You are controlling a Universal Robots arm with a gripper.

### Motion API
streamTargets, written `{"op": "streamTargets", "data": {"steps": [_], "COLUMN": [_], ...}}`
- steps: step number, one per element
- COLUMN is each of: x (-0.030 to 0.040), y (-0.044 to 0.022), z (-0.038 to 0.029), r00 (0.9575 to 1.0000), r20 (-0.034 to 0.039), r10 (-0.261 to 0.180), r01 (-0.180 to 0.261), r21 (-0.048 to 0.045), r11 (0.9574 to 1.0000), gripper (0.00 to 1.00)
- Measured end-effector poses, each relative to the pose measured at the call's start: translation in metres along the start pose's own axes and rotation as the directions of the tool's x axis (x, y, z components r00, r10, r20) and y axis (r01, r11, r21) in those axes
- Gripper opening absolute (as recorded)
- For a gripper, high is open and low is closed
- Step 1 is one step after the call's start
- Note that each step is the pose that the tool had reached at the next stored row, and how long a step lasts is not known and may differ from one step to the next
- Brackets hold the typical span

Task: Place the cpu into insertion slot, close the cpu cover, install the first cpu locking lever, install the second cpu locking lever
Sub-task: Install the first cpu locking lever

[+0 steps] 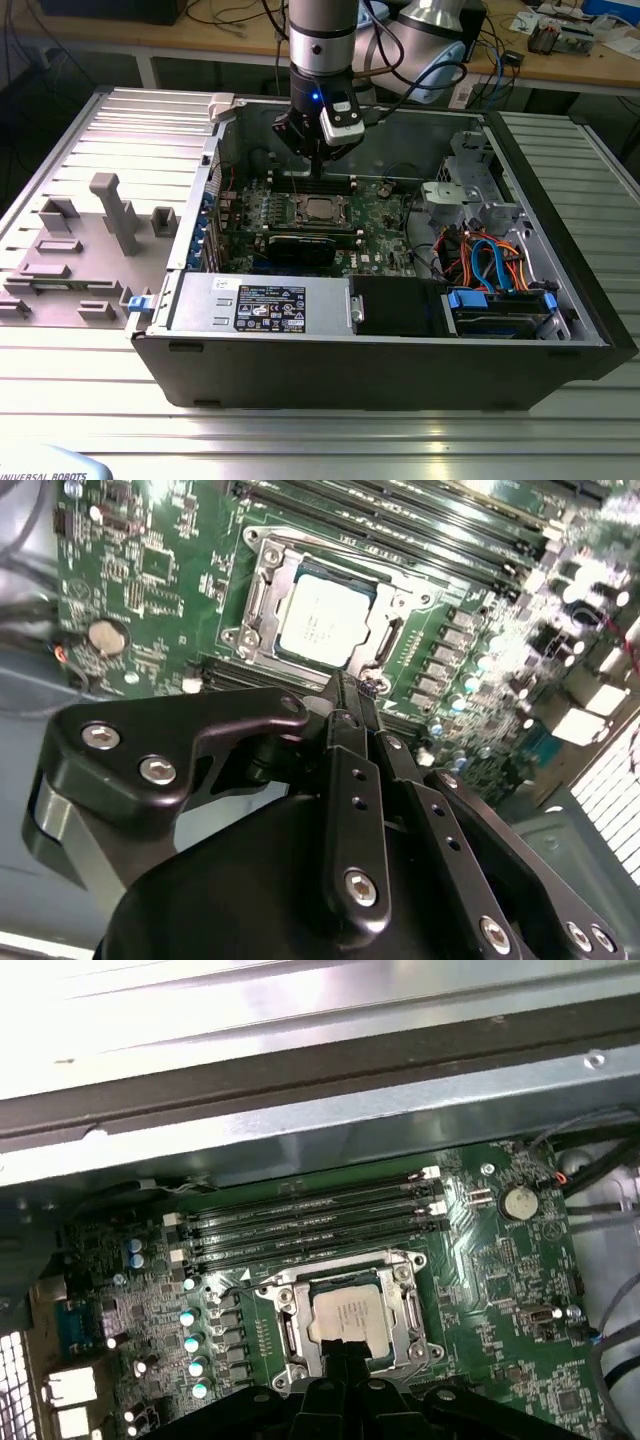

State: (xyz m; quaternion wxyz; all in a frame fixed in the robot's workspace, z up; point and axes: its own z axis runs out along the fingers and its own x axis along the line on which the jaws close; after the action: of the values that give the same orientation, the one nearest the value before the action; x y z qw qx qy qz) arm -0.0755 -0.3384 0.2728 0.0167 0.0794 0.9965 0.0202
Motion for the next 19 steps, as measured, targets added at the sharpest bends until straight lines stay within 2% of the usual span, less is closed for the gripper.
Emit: {"op": "streamTargets", "data": {"steps": [2, 5, 19], "x": [0.0000, 0.0001, 0.0002], "y": [-0.0001, -0.0001, -0.0001], "z": [0.0012, 0.0023, 0.0025], "r00": [0.9989, 0.9942, 0.9936], "r20": [-0.0020, -0.0046, -0.0047], "r10": [-0.047, -0.107, -0.113], "r01": [0.047, 0.107, 0.113], "r21": [-0.0014, -0.0032, -0.0036], "r11": [0.9989, 0.9942, 0.9936], "gripper": [0.11, 0.11, 0.11]}}
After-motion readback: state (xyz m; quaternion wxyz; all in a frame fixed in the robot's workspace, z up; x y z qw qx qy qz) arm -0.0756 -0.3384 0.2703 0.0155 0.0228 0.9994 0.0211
